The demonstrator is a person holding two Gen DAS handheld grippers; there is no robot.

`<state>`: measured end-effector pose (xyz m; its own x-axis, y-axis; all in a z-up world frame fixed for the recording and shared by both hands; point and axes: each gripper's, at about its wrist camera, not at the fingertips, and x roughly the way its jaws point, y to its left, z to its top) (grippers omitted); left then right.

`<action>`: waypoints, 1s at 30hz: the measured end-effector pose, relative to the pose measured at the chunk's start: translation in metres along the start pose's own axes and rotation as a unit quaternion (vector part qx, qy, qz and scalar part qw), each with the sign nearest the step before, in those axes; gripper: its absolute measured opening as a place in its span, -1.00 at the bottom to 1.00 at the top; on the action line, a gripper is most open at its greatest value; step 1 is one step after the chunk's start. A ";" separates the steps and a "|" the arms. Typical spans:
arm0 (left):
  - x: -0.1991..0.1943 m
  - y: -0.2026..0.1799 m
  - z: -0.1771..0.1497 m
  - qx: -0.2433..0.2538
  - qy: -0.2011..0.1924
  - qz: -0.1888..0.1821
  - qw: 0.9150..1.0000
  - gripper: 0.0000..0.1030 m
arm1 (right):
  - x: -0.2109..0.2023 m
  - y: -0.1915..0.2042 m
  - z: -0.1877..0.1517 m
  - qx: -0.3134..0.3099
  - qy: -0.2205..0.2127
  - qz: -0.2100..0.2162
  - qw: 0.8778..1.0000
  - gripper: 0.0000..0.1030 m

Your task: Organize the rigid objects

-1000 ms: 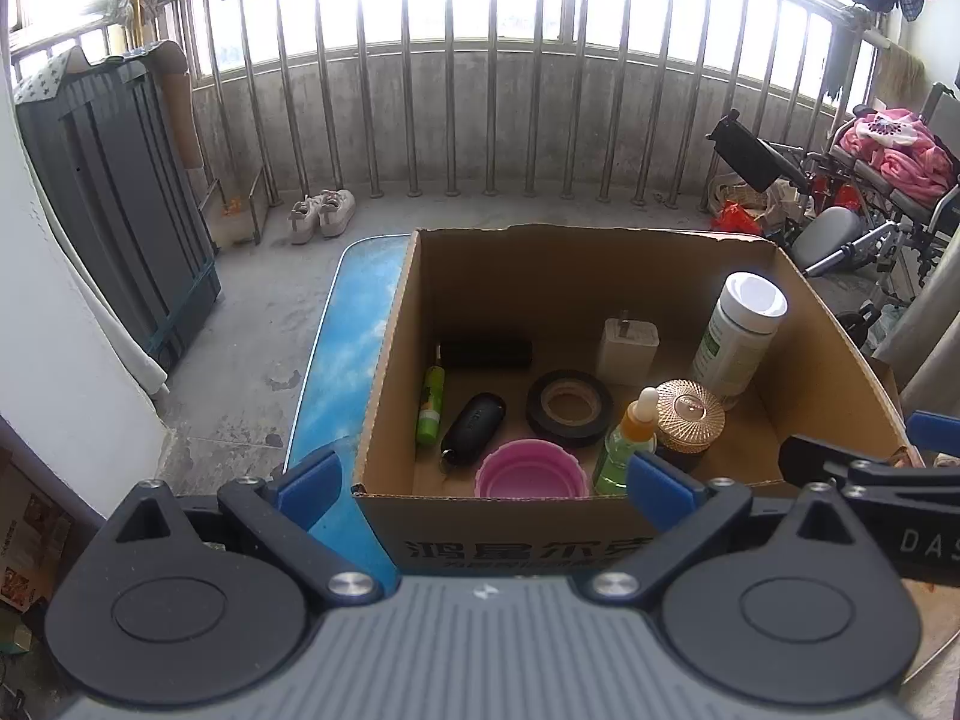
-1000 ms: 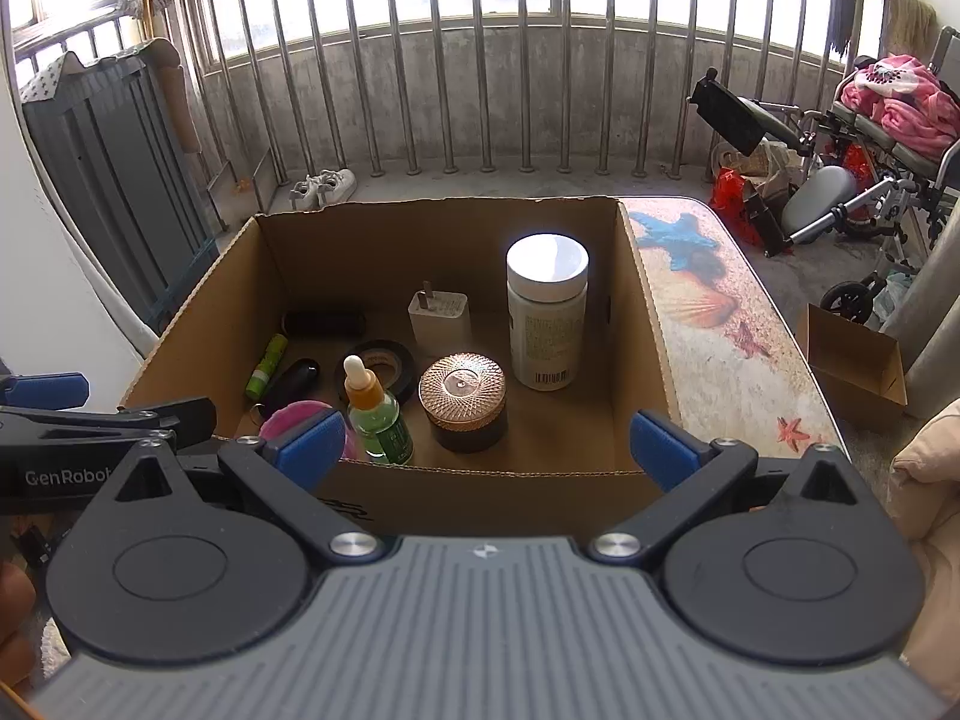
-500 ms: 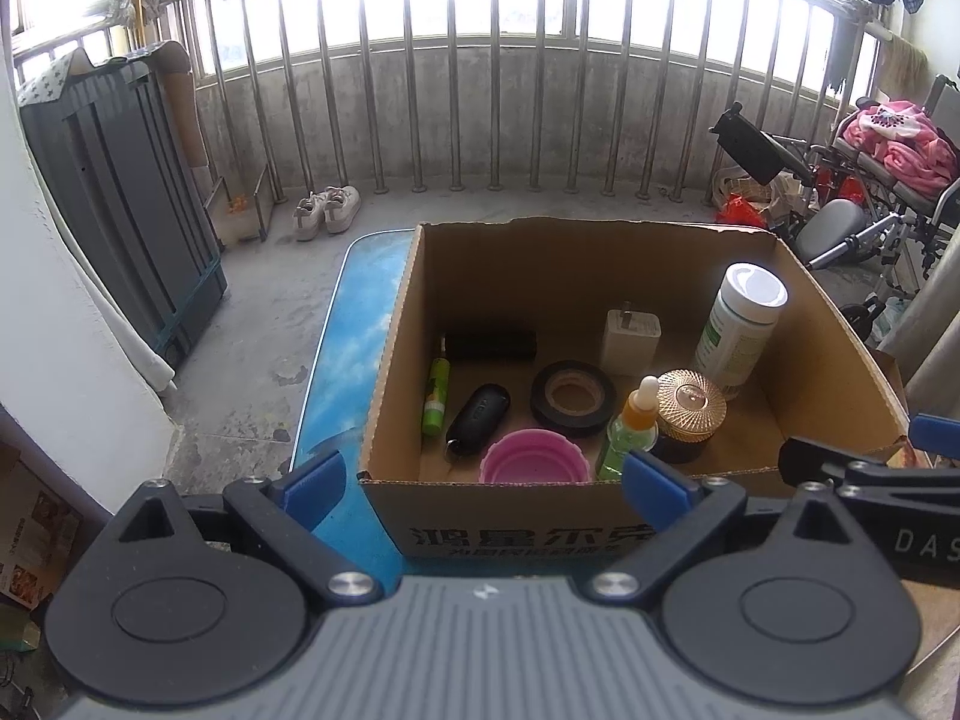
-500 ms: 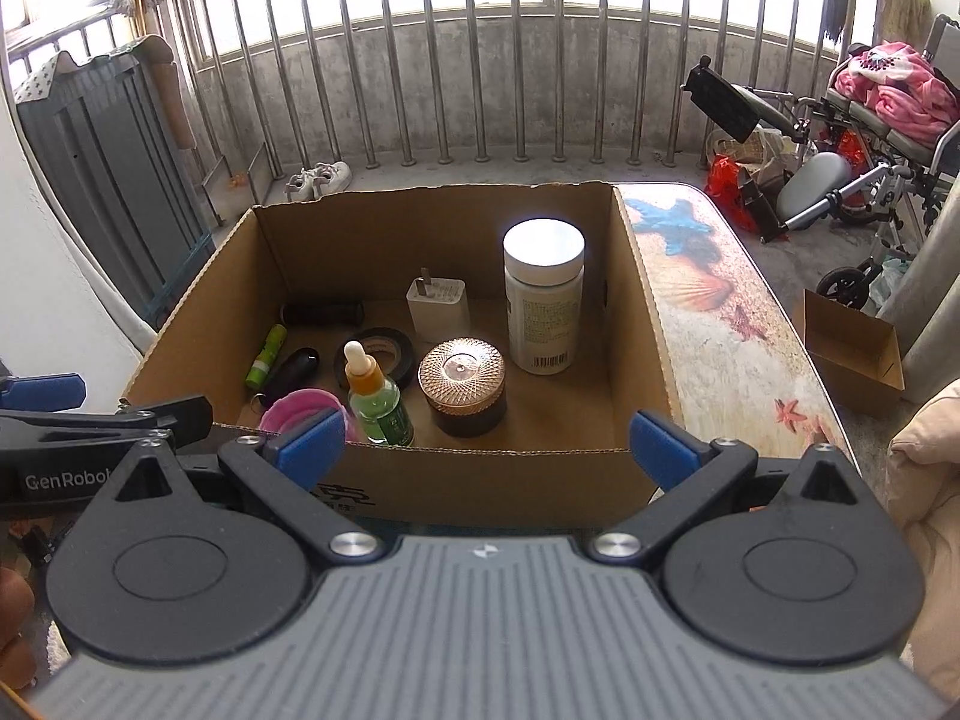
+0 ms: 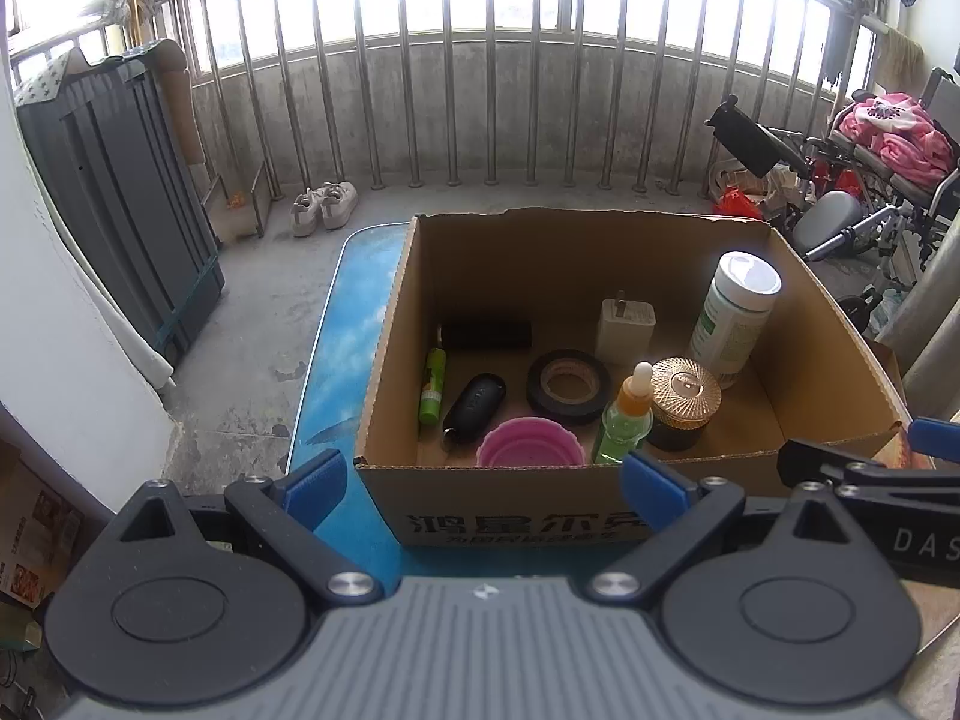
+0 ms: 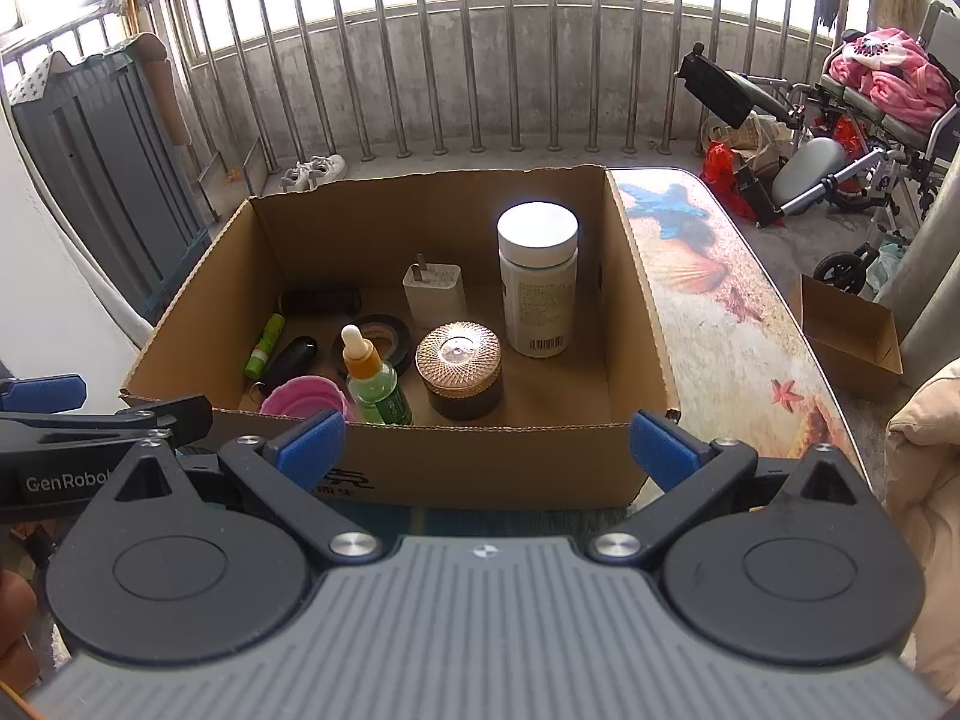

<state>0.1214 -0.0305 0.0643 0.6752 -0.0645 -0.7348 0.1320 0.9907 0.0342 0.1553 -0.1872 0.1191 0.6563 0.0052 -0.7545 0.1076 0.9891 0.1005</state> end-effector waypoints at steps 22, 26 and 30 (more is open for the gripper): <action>0.000 -0.001 -0.001 0.000 0.001 0.001 1.000 0.91 | 0.002 -0.001 -0.002 0.002 0.003 0.000 1.000 0.98; 0.000 -0.001 -0.001 0.000 0.001 0.001 1.000 0.91 | 0.004 -0.002 -0.002 0.003 0.004 0.000 1.000 0.98; 0.000 -0.001 -0.001 0.000 0.002 0.000 1.000 0.91 | 0.004 -0.002 -0.002 0.003 0.004 0.000 1.000 0.98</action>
<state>0.1203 -0.0313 0.0634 0.6727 -0.0635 -0.7372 0.1310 0.9908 0.0342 0.1559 -0.1890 0.1150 0.6504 0.0063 -0.7595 0.1116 0.9883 0.1038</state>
